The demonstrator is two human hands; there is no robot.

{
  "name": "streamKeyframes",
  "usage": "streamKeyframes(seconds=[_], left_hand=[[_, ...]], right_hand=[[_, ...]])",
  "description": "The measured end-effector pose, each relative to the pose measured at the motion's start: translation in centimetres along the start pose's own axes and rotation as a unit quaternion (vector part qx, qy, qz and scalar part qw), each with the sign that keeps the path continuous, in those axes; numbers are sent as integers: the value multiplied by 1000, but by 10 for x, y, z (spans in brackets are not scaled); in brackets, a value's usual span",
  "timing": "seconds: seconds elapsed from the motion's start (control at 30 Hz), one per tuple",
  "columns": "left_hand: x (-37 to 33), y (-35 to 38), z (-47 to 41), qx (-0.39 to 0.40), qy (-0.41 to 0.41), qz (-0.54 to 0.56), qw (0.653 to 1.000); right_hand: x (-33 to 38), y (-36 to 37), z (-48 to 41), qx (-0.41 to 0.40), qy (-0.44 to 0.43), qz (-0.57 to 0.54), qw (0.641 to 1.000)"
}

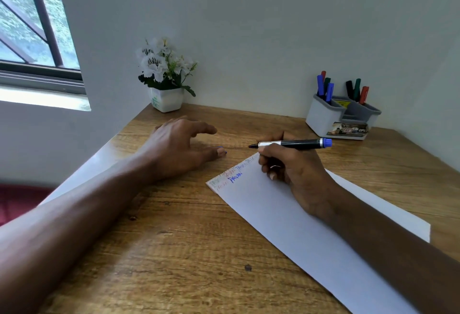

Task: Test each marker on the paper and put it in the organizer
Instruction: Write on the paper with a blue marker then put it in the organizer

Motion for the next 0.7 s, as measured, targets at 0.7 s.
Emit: streamKeyframes(seconds=[0.7], left_hand=[[-22, 2, 8, 17, 89, 247, 965]], right_hand=[[10, -7, -1, 35, -34, -60, 997]])
Point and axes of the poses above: each hand's wrist, its own z-axis away from the middle knuckle, its own y-axis out of the palm, x = y × z, the point moved 6 cm from there along -z, towards the middle knuckle, and after that the axes turned 1 degree about -y, right-handed, at the moved point
